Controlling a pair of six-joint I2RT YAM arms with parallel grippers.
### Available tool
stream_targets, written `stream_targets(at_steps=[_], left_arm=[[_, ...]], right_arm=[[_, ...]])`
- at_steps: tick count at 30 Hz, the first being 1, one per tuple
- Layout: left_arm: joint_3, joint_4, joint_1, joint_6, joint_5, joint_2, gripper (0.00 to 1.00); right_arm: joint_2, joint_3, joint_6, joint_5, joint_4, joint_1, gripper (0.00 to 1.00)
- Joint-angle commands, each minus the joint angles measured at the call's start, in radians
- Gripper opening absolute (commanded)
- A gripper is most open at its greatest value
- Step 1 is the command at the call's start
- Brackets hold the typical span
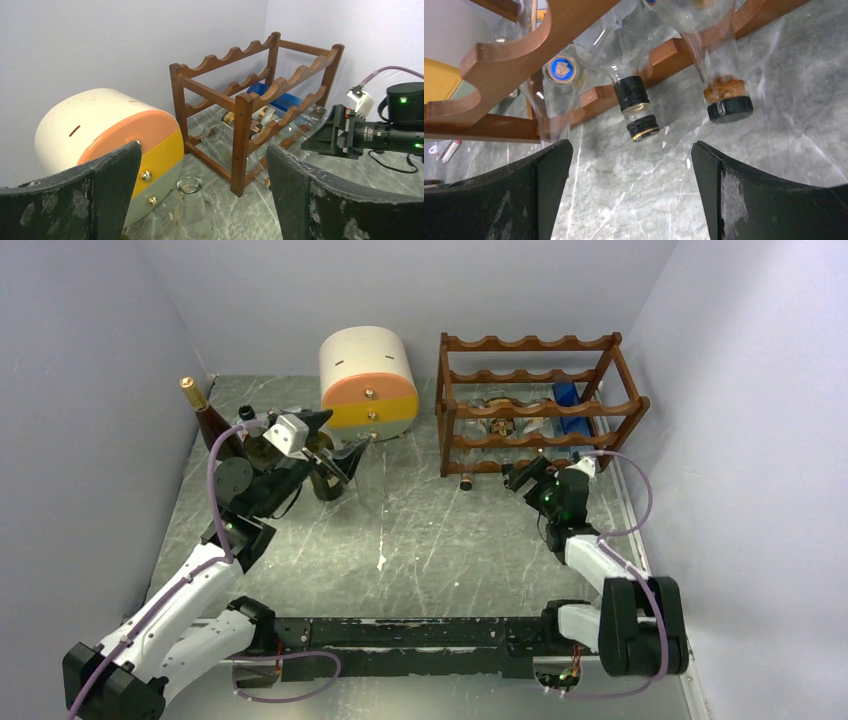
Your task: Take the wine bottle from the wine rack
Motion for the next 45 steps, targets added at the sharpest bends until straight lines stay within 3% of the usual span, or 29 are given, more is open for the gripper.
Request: stream_targets(at_steps=[1, 10, 24, 34, 43, 45], left_arm=[[0.033, 0.013, -0.004, -0.022, 0.039, -0.01, 0.97], [0.029, 0.007, -0.007, -0.019, 0.026, 0.008, 0.97], [0.031, 0.004, -0.013, -0.011, 0.043, 0.029, 0.94], [0.03, -0.011, -0.047, 0.019, 0.023, 0.044, 0.94], [0.027, -0.02, -0.069, 0.05, -0.004, 0.045, 0.94], [0.023, -0.021, -0.072, 0.055, -0.009, 0.046, 0.94]], right_arm=[[0.125, -0.029, -0.018, -0.165, 0.235, -0.047, 0.94], [0.367, 0.006, 0.025, -0.252, 0.46, -0.061, 0.83], [0.634, 0.085, 0.131, -0.332, 0.648, -0.064, 0.69], [0.734, 0.106, 0.184, -0.383, 0.768, -0.069, 0.4], [0.608, 0.027, 0.169, -0.395, 0.747, -0.078, 0.02], [0.583, -0.003, 0.162, -0.406, 0.763, -0.085, 0.0]])
